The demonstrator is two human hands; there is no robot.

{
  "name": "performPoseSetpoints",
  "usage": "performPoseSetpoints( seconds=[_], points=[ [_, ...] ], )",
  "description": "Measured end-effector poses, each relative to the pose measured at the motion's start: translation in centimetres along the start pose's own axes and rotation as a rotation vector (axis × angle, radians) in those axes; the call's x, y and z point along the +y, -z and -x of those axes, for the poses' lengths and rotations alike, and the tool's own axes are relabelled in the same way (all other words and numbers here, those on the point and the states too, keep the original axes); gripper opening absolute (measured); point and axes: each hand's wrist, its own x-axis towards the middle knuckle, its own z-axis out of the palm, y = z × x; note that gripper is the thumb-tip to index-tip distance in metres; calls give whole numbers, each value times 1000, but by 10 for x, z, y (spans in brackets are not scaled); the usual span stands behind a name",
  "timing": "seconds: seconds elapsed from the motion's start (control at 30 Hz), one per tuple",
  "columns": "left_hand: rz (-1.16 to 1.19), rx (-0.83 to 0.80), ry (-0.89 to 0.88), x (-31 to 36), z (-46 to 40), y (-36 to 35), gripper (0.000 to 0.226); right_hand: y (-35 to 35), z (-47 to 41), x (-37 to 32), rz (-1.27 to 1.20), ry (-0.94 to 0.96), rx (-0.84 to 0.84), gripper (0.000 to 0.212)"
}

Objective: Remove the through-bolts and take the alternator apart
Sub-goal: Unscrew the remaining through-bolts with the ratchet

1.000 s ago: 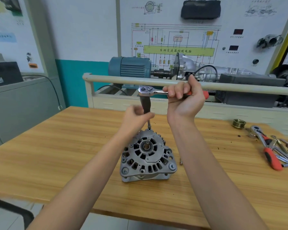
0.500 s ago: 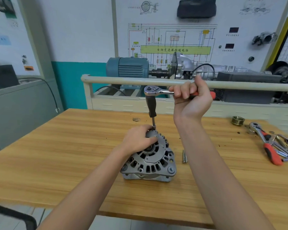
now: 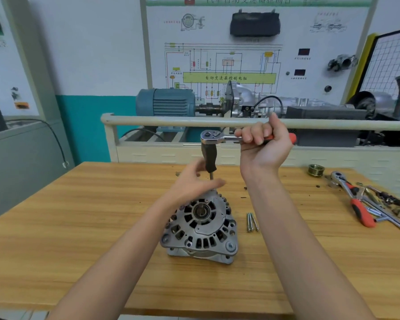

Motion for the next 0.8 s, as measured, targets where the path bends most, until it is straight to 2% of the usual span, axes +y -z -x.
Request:
performPoseSetpoints(
  seconds=[0.1, 0.13, 0.17, 0.27, 0.37, 0.5, 0.57, 0.67, 0.8],
  points=[
    [266, 72, -186, 29, -10, 9, 32, -3, -5, 3, -2, -2, 24, 58],
    [288, 76, -221, 38, -14, 10, 17, -4, -8, 4, -2, -7, 33, 59],
    [319, 74, -228, 44, -18, 10, 12, -5, -10, 4, -1, -12, 40, 60],
    [463, 67, -182, 46, -32, 5, 39, -9, -10, 4, 10, -20, 47, 59],
    [562, 191, -127, 44, -40, -2, 40, -10, -1, 11, 63, 51, 17, 47],
    [506, 421, -89, 45, -45, -12, 35, -2, 29, 28, 264, 382, -158, 38],
    [467, 471, -83, 45, -46, -15, 37, 0, 36, 31, 319, 467, -234, 36],
    [478, 390, -84, 44, -42, -11, 35, -3, 22, 21, 251, 342, -225, 39],
    [434, 19, -225, 39, -41, 8, 30, -5, -20, 2, 38, -105, -13, 57]
  ],
)
